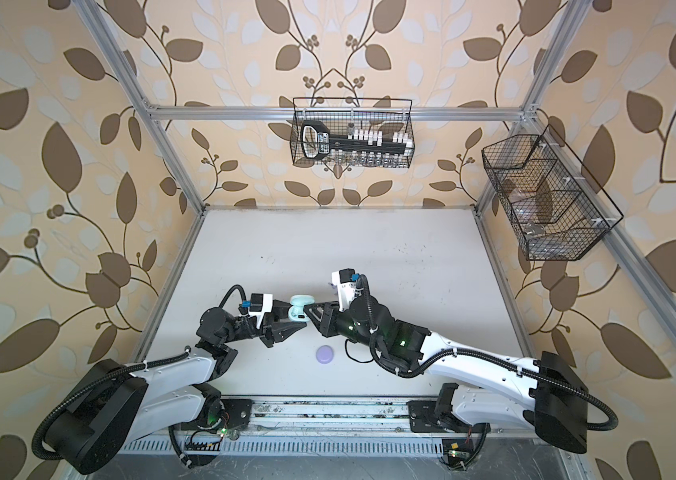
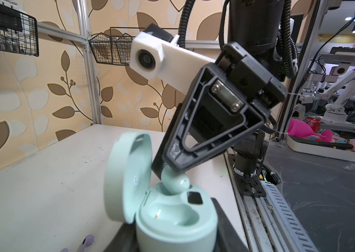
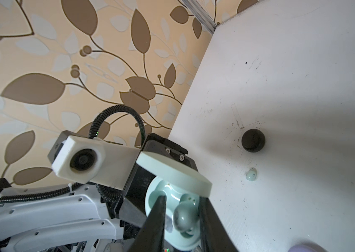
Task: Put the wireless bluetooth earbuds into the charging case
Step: 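Lower the held pale green earbud into a slot of the case, then open the right gripper to release the earbud in the case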
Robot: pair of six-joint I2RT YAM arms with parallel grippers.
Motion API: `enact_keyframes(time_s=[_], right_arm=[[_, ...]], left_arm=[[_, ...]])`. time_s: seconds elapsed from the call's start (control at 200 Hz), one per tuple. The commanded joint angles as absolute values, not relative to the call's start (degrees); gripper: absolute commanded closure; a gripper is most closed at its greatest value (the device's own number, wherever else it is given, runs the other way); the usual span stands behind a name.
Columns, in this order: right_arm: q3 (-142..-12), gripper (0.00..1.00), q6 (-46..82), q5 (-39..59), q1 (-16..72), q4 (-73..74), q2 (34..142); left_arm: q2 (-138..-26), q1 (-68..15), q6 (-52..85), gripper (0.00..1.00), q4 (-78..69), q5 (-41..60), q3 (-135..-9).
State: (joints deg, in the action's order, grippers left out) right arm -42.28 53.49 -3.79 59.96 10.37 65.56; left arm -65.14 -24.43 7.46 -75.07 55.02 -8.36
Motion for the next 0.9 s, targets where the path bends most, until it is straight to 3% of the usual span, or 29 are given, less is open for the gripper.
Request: enact_keyframes(time_s=[0.0, 0.25, 0.465, 0.895], right_arm=[[-45.5, 0.71, 51.5, -7.2, 60.3, 2.6, 67.3], [-49.4, 0.67, 48.9, -10.3, 60.8, -3.0, 68.4], [-50.3, 0.55, 47.3, -13.6, 61.4, -6.8, 65.7], [-48.6, 0.53, 46.0, -13.3, 61.6, -7.0, 60.7]], left_arm=[[-63.6, -25.1, 6.6, 1.00, -81.4, 56.9, -8.8], [-63.4, -25.1, 6.3, 1.00, -81.1, 56.9, -8.6], [-62.8, -25.1, 6.0, 1.00, -80.5, 56.6, -8.4], [-62.2, -25.1, 5.3, 1.00, -79.2, 56.5, -8.5]])
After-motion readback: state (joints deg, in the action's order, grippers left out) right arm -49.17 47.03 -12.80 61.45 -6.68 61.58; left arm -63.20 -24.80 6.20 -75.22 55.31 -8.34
